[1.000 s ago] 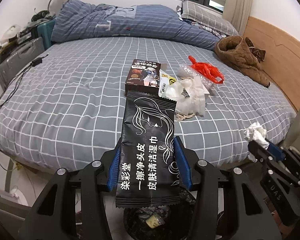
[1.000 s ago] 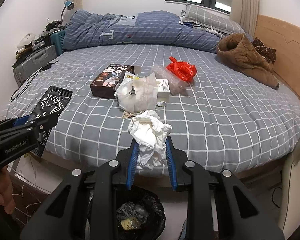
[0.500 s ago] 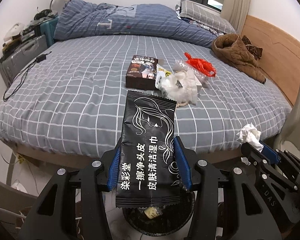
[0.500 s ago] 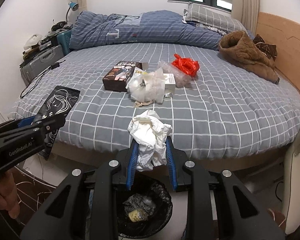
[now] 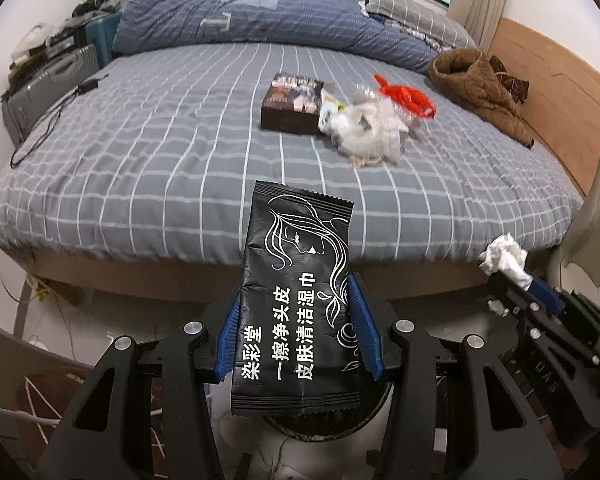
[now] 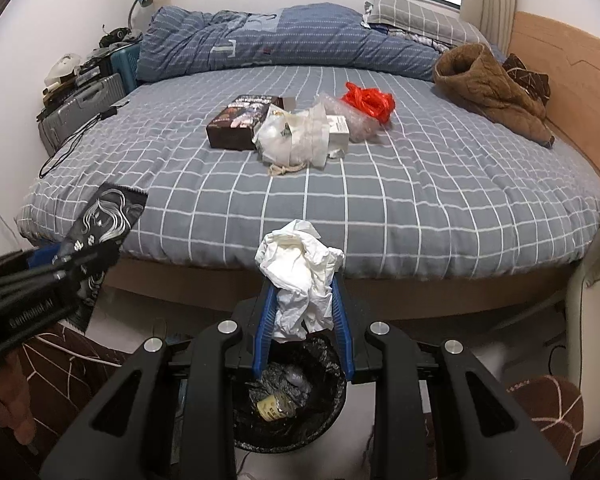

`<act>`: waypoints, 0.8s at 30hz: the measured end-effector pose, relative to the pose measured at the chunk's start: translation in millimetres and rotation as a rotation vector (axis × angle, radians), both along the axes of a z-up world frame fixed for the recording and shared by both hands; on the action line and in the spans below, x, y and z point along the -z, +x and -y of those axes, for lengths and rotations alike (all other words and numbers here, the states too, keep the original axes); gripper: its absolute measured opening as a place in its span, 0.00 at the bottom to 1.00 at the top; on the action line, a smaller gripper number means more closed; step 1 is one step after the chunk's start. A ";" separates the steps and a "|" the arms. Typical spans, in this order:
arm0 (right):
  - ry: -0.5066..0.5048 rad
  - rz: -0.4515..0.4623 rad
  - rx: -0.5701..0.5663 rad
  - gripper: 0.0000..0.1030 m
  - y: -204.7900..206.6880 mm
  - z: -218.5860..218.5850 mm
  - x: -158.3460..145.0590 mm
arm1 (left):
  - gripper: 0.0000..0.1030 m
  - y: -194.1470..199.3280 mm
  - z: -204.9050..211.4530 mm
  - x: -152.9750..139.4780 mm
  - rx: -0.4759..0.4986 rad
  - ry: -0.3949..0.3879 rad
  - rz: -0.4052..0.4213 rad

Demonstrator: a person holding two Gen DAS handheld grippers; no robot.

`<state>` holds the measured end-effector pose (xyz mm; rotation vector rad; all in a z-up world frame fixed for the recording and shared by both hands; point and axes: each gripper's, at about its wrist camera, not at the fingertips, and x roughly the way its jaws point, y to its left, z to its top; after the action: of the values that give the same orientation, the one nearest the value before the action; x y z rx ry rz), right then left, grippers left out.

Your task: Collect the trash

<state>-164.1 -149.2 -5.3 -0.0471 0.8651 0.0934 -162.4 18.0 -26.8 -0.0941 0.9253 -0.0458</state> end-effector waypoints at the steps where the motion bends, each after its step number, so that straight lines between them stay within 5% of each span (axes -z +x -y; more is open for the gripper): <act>1: 0.009 -0.011 0.007 0.24 1.2 1.4 3.3 | 0.47 0.7 -0.2 4.2 0.001 0.004 -0.009; 24: -0.011 -0.220 -0.033 0.24 37.3 -9.1 108.1 | 0.47 45.3 0.9 109.4 0.037 0.026 -0.171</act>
<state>-126.8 -140.1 -113.4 -0.0620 1.0852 0.1263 -117.1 17.1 -136.2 -0.0578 1.0979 -0.0605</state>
